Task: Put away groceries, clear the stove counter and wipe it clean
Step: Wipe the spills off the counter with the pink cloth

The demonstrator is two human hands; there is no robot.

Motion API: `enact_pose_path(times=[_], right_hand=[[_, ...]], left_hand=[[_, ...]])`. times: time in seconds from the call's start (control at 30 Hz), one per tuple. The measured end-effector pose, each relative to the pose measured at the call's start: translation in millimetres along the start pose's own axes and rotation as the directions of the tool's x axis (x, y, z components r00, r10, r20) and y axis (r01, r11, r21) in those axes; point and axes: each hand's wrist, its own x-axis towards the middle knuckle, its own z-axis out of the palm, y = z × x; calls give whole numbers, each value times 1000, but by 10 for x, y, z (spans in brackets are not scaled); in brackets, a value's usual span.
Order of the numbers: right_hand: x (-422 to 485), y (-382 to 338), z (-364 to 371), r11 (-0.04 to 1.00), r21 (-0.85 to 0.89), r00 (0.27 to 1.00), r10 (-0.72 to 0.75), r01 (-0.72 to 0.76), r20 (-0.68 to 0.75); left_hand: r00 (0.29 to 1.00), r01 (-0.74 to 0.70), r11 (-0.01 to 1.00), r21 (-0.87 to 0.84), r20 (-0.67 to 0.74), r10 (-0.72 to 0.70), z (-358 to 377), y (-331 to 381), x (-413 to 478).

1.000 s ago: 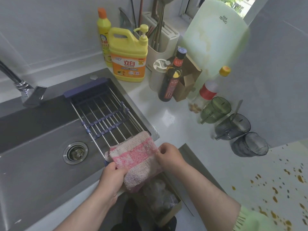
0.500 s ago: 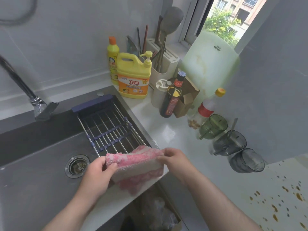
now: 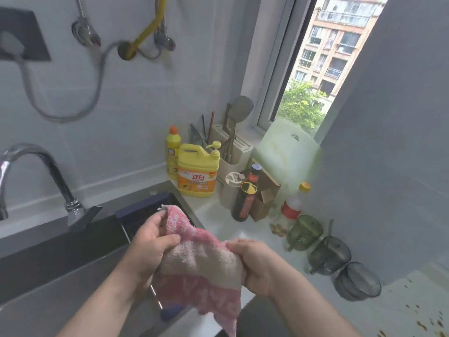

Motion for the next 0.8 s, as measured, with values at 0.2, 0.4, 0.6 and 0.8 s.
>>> enact_pose_path(times=[0.2,0.4,0.6,0.8], right_hand=[[-139,-104,2,956,-124,950,-281,266,-132],[-342,-282,-17,893,-273,914,-394,357,-92],[-529,-270,6,715,-661,941,-335,228,-39],[-416,-158,3,630,-708,913,-405,318,49]], left_hand=[[993,-37,998,-45,-111,32,-93,188,65],[997,-59,996,-69,-44,56,-42,305,79],[974,-183,980,80,153,170,119,559,120],[832,-120,992,39,548,79,250,846,141]])
